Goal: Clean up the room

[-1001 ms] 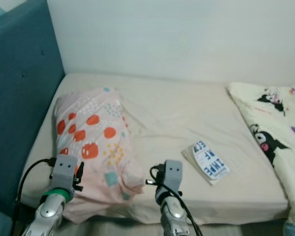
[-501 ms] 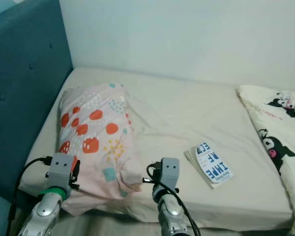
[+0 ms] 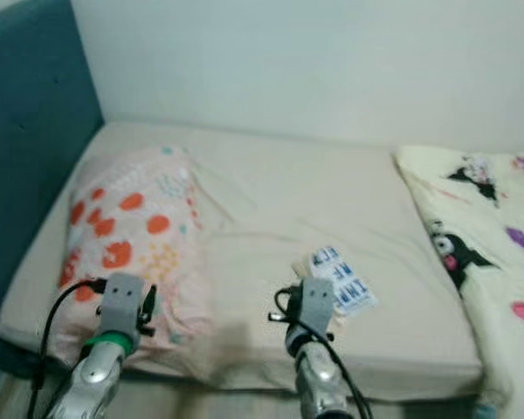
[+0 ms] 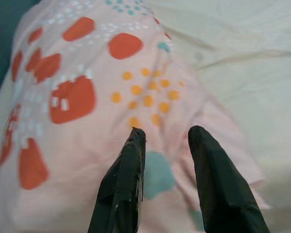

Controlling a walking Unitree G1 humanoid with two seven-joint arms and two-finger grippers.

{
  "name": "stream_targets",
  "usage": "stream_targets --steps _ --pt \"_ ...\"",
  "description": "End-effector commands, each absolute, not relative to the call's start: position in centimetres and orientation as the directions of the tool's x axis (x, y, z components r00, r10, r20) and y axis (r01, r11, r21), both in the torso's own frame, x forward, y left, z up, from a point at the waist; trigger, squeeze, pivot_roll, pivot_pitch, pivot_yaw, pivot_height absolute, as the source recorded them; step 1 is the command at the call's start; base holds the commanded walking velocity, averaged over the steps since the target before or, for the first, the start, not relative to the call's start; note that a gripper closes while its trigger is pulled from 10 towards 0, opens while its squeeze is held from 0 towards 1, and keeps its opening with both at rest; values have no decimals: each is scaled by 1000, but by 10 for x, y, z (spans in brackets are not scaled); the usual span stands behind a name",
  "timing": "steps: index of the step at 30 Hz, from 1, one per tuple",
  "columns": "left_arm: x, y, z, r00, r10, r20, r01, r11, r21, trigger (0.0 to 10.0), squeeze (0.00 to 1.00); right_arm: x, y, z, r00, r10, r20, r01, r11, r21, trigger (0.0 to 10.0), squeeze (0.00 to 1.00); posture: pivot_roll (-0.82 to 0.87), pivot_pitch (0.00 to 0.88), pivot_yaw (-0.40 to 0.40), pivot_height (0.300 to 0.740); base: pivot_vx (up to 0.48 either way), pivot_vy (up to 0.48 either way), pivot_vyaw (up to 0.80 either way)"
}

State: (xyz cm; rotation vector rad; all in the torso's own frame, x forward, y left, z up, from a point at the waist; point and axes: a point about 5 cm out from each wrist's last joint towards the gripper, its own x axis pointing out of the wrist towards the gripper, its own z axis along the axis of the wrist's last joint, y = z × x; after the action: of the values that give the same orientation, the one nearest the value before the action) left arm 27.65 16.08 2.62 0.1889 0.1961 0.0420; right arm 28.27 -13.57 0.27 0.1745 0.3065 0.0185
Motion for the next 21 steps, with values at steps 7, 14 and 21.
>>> stream_targets --steps 7,14,21 --pt "274 158 22 977 53 -206 -17 984 175 10000 0 276 -140 -4 944 28 -330 29 985 167 10000 0 28 0 -25 740 0 -396 0" --pt "274 158 23 978 60 -200 -25 985 173 10000 0 277 -139 -4 943 29 -332 28 986 167 10000 0 28 0 -27 740 0 -392 0" --pt "274 163 21 970 88 -227 -64 992 111 10000 0 277 -139 -4 943 29 -331 28 986 167 10000 0 28 0 -26 740 0 4 0"
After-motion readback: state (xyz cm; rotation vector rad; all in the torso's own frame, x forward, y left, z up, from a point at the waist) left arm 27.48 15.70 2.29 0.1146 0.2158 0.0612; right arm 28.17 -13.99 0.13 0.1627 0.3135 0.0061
